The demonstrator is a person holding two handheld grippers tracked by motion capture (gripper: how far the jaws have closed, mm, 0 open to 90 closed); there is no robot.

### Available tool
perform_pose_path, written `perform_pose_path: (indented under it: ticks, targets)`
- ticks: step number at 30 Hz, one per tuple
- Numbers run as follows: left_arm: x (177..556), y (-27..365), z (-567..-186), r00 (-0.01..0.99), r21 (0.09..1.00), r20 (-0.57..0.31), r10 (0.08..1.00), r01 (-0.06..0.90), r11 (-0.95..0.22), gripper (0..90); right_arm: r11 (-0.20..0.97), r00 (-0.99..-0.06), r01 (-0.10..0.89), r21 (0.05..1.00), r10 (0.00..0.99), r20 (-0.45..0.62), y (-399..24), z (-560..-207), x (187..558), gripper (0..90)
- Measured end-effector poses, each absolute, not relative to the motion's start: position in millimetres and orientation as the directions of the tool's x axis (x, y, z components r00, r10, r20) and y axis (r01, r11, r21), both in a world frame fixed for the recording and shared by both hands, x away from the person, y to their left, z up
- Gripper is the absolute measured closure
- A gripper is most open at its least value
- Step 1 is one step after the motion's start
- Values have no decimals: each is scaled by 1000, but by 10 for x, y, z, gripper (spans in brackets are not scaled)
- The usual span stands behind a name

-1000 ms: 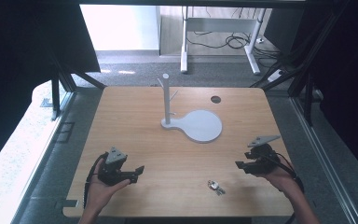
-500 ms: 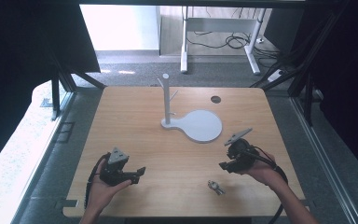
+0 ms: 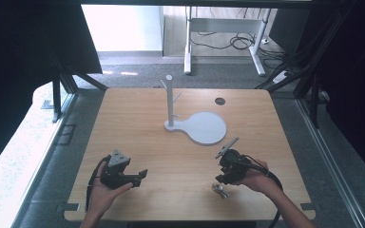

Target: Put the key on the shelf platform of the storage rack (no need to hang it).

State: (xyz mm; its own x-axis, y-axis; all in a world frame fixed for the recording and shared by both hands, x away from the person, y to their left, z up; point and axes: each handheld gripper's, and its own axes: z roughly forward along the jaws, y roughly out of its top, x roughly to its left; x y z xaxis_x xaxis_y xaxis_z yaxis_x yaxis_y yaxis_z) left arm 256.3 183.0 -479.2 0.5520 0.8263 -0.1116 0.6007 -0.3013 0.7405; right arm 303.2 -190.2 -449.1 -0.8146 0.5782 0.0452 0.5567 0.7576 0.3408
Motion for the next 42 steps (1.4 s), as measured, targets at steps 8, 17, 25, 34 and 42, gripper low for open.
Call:
perform_pose_path:
  ticks: [8, 17, 25, 34, 42]
  targets:
    - [2571, 1840, -4801, 542, 741, -105, 834, 602, -297, 205, 790, -835, 541, 290, 547, 68, -1803, -4626, 3030, 615]
    - [2558, 1848, -4783, 539, 754, -100, 837, 589, -290, 209, 810, -844, 530, 252, 532, 66, -1717, -4749, 3075, 681]
    - [2562, 1865, -4786, 535, 754, -101, 839, 591, -287, 209, 804, -833, 551, 225, 546, 89, -1694, -4848, 3139, 694]
    - [2573, 1869, -4803, 536, 751, -103, 838, 594, -288, 209, 809, -833, 552, 201, 545, 95, -1671, -4930, 3195, 748]
    - [2572, 1884, -4795, 533, 755, -101, 840, 591, -284, 209, 800, -820, 572, 181, 560, 120, -1662, -4965, 3218, 783]
